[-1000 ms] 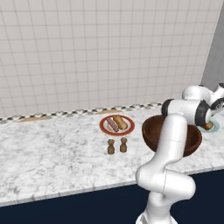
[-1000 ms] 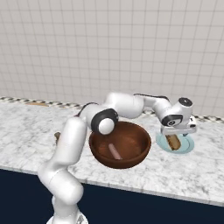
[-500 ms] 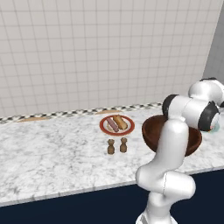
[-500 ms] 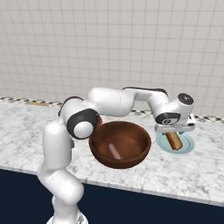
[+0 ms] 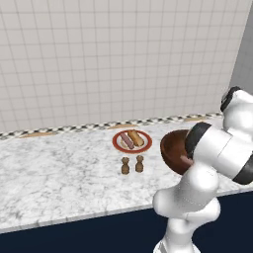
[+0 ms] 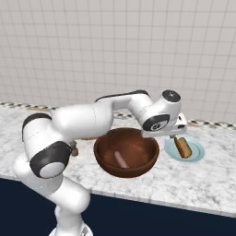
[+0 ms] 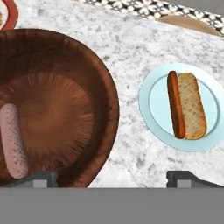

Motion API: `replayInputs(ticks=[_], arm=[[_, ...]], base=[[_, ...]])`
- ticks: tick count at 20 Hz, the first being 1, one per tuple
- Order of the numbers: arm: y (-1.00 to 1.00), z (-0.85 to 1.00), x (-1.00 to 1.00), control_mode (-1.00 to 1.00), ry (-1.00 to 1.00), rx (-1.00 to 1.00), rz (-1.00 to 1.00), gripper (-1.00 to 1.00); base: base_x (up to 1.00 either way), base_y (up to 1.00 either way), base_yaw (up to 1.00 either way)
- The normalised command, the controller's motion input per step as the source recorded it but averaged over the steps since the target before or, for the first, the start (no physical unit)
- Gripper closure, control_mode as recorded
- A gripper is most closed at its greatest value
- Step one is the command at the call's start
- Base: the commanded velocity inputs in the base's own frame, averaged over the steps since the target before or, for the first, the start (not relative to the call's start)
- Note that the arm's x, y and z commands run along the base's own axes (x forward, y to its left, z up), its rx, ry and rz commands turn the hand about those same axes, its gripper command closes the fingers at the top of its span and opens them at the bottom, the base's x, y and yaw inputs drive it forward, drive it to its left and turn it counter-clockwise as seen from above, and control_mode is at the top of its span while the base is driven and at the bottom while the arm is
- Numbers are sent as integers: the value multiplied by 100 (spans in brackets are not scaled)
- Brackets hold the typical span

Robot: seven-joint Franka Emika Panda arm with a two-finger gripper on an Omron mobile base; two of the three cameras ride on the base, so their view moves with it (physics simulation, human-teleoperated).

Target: Place one bun and one sausage from the bowl on each plate.

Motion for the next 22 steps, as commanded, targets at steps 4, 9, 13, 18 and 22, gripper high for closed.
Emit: replayInputs(ticks=[4,9,13,18,22], arm=[[100,3,-73,-100,0,-7,0,-100],[100,0,-44,-100,4,-3,0,-100],[100,-14,-11,-100,16,0,0,-100],[71,-32,2,-100,24,0,0,-100],[4,-32,29,-100,30,6,0,-100]], base=[[0,0,0],[0,0,0],[0,0,0],[0,0,0],[0,0,0]])
